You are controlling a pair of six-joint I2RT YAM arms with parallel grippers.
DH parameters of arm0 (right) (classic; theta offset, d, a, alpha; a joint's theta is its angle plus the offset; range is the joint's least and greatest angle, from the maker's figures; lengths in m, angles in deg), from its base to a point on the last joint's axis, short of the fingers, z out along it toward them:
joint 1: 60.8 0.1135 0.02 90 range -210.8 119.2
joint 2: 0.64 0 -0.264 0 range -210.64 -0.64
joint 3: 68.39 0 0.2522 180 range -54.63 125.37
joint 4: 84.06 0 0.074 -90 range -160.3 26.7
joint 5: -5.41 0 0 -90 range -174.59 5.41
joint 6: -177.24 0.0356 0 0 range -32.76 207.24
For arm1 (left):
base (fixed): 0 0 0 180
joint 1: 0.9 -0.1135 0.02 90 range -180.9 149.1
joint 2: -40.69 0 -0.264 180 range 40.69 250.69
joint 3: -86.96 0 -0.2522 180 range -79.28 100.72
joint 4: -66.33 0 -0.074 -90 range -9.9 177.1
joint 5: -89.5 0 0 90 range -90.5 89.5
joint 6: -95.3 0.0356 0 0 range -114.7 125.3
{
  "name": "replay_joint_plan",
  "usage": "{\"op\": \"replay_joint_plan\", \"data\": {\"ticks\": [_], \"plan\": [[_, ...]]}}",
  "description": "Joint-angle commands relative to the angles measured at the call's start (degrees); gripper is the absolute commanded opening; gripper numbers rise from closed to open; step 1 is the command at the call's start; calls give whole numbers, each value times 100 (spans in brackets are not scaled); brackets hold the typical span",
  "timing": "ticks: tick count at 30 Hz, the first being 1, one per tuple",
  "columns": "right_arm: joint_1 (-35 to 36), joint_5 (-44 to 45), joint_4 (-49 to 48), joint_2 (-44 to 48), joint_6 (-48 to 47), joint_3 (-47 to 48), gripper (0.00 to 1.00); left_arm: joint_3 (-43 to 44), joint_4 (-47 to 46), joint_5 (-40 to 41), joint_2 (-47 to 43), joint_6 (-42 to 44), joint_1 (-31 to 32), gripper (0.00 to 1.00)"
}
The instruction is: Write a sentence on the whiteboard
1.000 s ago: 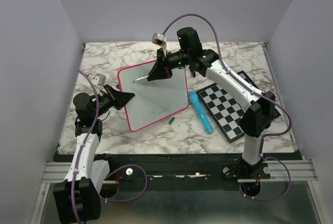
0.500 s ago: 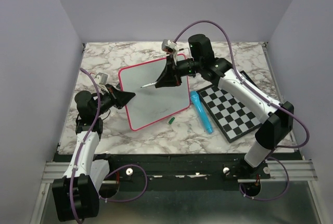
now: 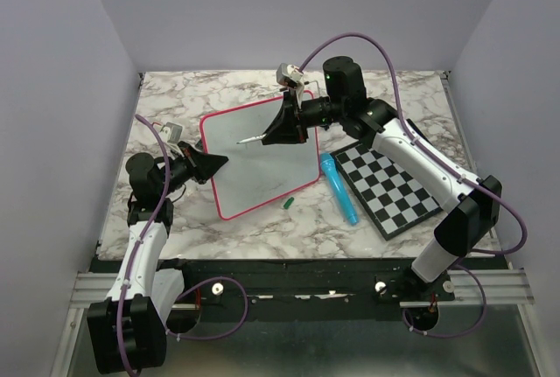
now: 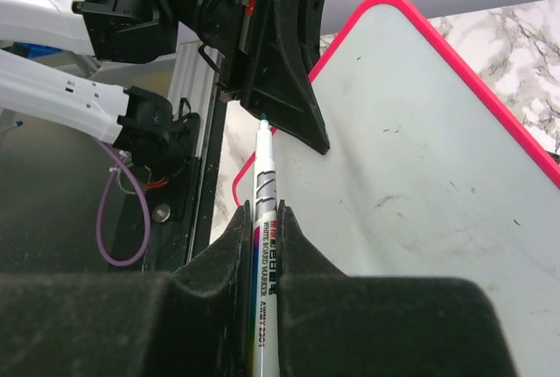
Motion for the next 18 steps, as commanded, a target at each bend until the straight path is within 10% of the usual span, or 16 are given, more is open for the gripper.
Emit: {"op": "replay_joint_plan", "data": {"ticks": [1,18], "plan": [[22,91,-108,89,-99,-55,1,177,-243,138,-50,379,29,0],[-119,126,-37,177,-178,-46,0,169,-287,103,-41,344,37,0]]}}
